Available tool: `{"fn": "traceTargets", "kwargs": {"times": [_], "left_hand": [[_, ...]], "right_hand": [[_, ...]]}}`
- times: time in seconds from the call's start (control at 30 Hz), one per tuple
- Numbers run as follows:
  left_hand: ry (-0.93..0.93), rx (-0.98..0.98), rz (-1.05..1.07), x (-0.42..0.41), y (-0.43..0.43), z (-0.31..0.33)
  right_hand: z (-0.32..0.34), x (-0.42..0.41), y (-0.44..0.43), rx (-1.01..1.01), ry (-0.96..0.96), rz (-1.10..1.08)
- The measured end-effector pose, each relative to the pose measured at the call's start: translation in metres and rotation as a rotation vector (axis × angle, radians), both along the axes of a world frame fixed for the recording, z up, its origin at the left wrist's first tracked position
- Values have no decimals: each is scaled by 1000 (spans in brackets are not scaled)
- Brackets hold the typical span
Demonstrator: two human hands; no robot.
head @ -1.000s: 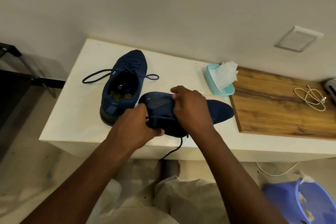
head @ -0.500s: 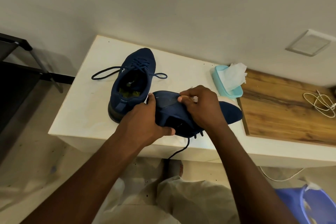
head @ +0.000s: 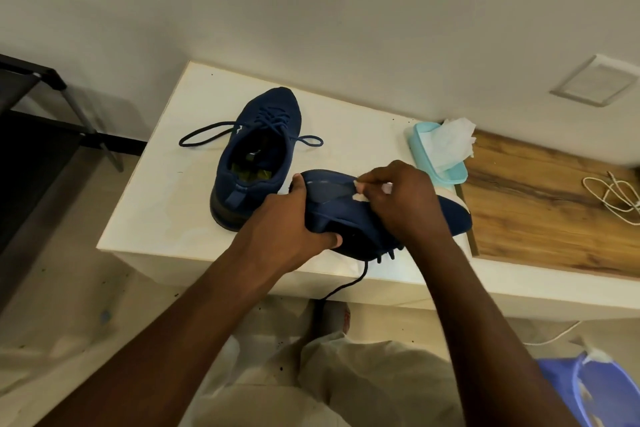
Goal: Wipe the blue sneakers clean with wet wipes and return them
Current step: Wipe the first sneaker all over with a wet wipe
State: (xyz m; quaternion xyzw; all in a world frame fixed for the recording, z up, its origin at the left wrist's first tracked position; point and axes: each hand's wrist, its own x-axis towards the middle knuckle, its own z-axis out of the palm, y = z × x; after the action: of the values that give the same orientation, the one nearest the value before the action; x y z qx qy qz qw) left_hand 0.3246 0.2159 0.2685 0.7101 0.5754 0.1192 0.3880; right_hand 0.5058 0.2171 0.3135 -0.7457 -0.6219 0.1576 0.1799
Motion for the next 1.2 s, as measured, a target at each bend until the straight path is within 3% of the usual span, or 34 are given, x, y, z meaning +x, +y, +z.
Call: {"fn": "traceTargets", "kwargs": {"times": [0.2,0.43,0.53,0.6,0.67,0.9,1.0,1.07,1.2], "left_hand": [[9,30,12,3,-3,5],[-49,3,-1,1,-1,5],[-41,-8,-5,3,-1,6],[-17,-18,-9,3,0,8],[-16,-21,-9,2,1,10],[-104,8,14,0,-1,12],[-92,8,21,-1,1,12],[-90,-6,32,-1,2,13],[-170,-26,59,0,1,13]], "right_hand": [[-1,-54,-3,58,-80,379],[4,13,-6,-22,23,-19],[8,-16,-12,-36,25,175],[8,-41,-16,-75,-64,395],[8,-46,-16,-49,-127,478],[4,16,-34,40,-127,-25],[-5,-10,-51,132,-47,97],[-13,-19,-64,131,-166,213],[-17,29,-66,207,-190,-27]]}}
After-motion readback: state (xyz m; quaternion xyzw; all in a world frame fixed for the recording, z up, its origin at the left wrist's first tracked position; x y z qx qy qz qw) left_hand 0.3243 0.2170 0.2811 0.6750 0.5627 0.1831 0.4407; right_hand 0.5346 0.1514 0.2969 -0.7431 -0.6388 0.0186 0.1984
